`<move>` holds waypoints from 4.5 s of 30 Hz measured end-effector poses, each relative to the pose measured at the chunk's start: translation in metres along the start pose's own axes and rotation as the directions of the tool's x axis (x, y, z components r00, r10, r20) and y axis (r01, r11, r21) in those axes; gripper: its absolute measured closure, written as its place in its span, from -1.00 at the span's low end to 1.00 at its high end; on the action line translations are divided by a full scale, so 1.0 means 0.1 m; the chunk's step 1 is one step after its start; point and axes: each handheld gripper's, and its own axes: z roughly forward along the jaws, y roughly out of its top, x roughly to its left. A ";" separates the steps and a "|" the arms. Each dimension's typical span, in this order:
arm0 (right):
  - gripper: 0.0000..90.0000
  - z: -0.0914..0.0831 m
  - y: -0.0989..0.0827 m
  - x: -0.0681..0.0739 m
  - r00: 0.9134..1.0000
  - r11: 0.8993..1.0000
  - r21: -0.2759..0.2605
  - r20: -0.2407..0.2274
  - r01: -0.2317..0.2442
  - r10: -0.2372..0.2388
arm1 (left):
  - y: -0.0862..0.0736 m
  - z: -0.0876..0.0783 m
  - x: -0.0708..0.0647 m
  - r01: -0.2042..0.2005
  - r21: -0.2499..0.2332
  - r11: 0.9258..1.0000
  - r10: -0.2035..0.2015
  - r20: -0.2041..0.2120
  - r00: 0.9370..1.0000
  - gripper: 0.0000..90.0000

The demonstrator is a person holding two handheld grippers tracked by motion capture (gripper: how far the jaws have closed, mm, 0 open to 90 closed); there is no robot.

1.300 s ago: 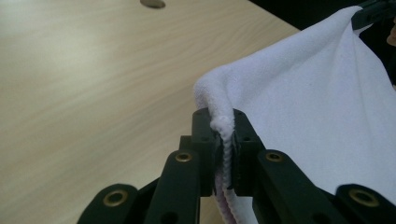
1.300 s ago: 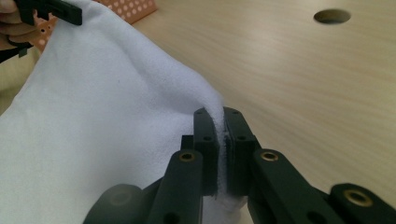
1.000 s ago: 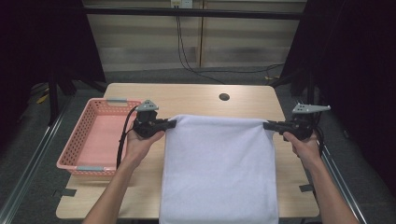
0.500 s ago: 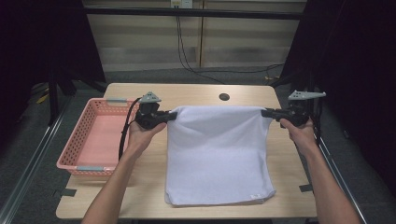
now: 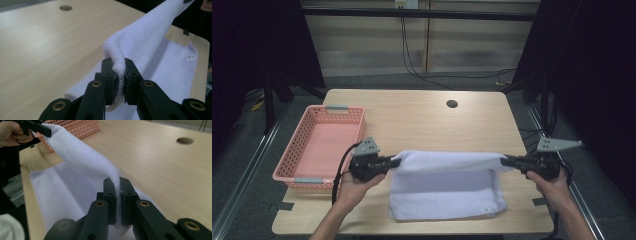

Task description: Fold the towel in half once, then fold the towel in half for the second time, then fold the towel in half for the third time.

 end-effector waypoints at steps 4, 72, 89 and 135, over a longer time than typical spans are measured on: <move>0.87 0.02 -0.33 0.16 1.000 0.997 0.074 -0.019 -0.009 0.011 | -0.23 -0.01 -0.09 0.006 0.026 1.000 -0.007 0.028 1.000 0.78; -0.05 1.30 -0.41 1.03 0.986 0.934 0.337 -0.153 0.116 -0.067 | -0.23 0.73 0.03 0.043 0.236 0.971 -0.054 0.038 0.998 0.07; -0.17 2.02 0.00 1.63 0.942 0.933 0.305 -0.322 0.193 -0.089 | -0.01 0.79 0.36 0.103 0.199 0.975 -0.094 -0.057 0.994 -0.02; 0.72 2.36 -0.10 1.87 0.937 0.899 0.287 -0.217 0.330 -0.275 | -0.15 0.93 0.38 0.092 0.264 0.960 -0.094 -0.004 0.996 0.62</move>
